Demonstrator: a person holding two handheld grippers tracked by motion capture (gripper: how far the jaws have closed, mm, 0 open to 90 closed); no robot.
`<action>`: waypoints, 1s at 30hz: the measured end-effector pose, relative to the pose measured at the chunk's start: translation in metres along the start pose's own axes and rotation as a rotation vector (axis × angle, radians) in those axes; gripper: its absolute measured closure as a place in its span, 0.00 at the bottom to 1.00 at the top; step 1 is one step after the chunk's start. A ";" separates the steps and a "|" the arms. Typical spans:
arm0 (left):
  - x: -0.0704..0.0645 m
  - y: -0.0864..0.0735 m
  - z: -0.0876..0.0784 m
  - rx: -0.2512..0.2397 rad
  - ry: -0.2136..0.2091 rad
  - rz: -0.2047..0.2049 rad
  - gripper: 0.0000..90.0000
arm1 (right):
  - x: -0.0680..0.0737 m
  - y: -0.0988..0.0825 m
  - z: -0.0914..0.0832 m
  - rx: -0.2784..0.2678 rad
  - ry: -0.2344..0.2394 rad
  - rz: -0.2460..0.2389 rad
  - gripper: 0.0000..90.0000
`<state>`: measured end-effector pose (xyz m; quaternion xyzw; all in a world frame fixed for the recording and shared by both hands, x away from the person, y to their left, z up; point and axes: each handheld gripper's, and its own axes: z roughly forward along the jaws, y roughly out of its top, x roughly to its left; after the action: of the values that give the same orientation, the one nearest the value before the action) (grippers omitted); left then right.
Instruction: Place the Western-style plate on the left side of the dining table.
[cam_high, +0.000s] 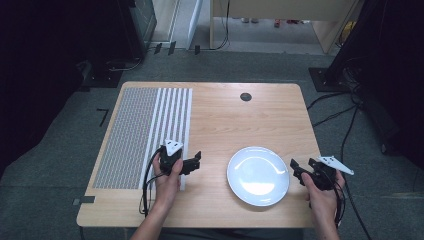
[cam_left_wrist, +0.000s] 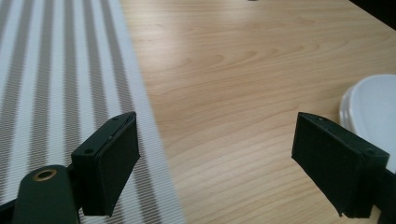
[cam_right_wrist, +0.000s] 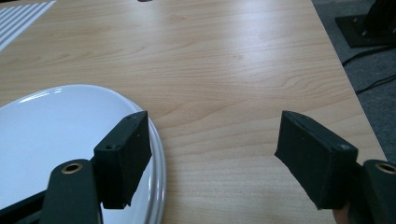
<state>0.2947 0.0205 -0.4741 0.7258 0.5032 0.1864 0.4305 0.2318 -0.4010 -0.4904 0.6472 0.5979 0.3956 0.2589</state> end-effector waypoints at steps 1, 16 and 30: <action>-0.003 0.000 0.001 0.003 -0.008 0.002 0.17 | 0.003 -0.001 0.001 0.003 -0.012 -0.010 0.30; -0.056 -0.016 0.023 0.065 -0.133 0.081 0.17 | 0.018 -0.007 0.002 0.010 0.033 -0.022 0.56; -0.091 -0.037 0.031 0.107 -0.175 0.148 0.34 | 0.004 -0.014 0.004 0.069 0.178 0.091 0.85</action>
<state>0.2571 -0.0696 -0.5066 0.7964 0.4181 0.1263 0.4184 0.2272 -0.3946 -0.5030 0.6445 0.6019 0.4421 0.1639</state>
